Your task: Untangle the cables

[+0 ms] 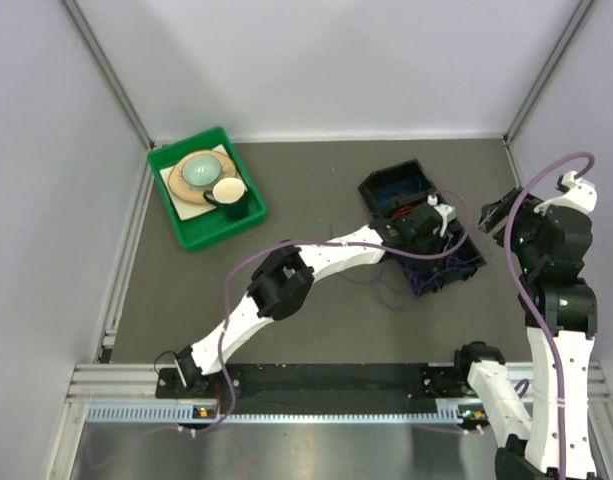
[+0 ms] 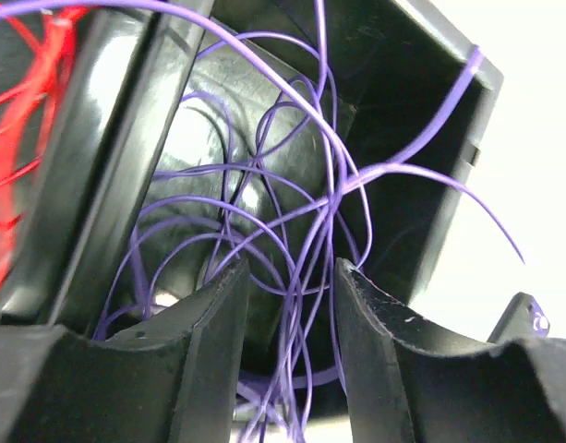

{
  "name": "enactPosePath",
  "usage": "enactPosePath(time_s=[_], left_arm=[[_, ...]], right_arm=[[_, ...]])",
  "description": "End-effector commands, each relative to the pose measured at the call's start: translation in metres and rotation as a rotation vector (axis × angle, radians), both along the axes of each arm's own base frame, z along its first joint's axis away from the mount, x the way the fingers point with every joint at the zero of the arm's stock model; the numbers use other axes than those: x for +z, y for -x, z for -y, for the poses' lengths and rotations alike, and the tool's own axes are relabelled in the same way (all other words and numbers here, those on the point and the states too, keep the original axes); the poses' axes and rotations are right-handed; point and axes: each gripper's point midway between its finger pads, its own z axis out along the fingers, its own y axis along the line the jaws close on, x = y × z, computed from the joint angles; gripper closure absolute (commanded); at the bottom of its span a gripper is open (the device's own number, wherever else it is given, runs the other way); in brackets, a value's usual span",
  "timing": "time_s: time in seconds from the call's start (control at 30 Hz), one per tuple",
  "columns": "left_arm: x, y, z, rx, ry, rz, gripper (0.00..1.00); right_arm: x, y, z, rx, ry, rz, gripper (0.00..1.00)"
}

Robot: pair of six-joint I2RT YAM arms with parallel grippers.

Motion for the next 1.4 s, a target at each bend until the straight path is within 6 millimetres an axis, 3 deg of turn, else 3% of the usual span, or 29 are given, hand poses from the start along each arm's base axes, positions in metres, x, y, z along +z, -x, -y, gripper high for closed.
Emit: enactPosePath(time_s=[0.0,0.13,0.4,0.5,0.6,0.7,0.83,0.9,0.93,0.97,1.07,1.1,1.17,1.27,1.37], left_arm=[[0.095,-0.003,-0.014,-0.01,0.076,0.121,0.52],[0.123,0.002,-0.024,-0.021,0.087,0.155,0.51],[0.125,0.011,-0.04,-0.045,0.034,0.157,0.36],[0.134,0.014,-0.049,-0.033,0.037,0.168,0.32],[0.151,0.009,-0.073,0.026,0.042,0.193,0.27],[0.167,-0.004,-0.109,0.115,0.066,0.201,0.24],[0.17,-0.013,-0.176,0.227,0.069,0.169,0.24],[0.171,-0.033,-0.21,0.327,0.083,0.145,0.24],[0.171,-0.032,-0.23,0.366,0.087,0.137,0.24],[0.172,-0.039,-0.244,0.414,0.091,0.14,0.24],[0.169,-0.064,-0.306,0.601,0.095,0.13,0.24],[0.168,-0.067,-0.317,0.639,0.1,0.121,0.24],[0.163,-0.071,-0.343,0.709,0.099,0.116,0.24],[0.157,-0.072,-0.364,0.765,0.098,0.105,0.24],[0.151,-0.072,-0.371,0.778,0.092,0.092,0.24]], right_arm=[[0.011,-0.003,0.002,0.002,0.014,0.038,0.25],[0.009,-0.004,-0.001,0.015,0.007,0.039,0.25],[0.0,-0.01,-0.005,0.045,0.002,0.009,0.22],[-0.011,-0.013,-0.004,0.05,0.012,-0.025,0.21],[-0.027,-0.013,-0.005,0.066,0.022,-0.064,0.19],[-0.042,-0.013,-0.013,0.124,0.024,-0.101,0.17],[-0.068,-0.013,-0.037,0.253,-0.016,-0.153,0.16],[-0.087,-0.011,-0.054,0.312,0.003,-0.206,0.16],[-0.094,-0.01,-0.064,0.344,0.022,-0.224,0.16],[-0.101,-0.006,-0.085,0.408,0.067,-0.244,0.16],[-0.128,-0.004,-0.11,0.473,0.148,-0.329,0.16],[-0.138,0.001,-0.133,0.557,0.175,-0.348,0.16],[-0.161,-0.001,-0.148,0.599,0.23,-0.425,0.15],[-0.186,-0.003,-0.177,0.692,0.277,-0.507,0.14],[-0.203,-0.012,-0.197,0.747,0.311,-0.53,0.14]])
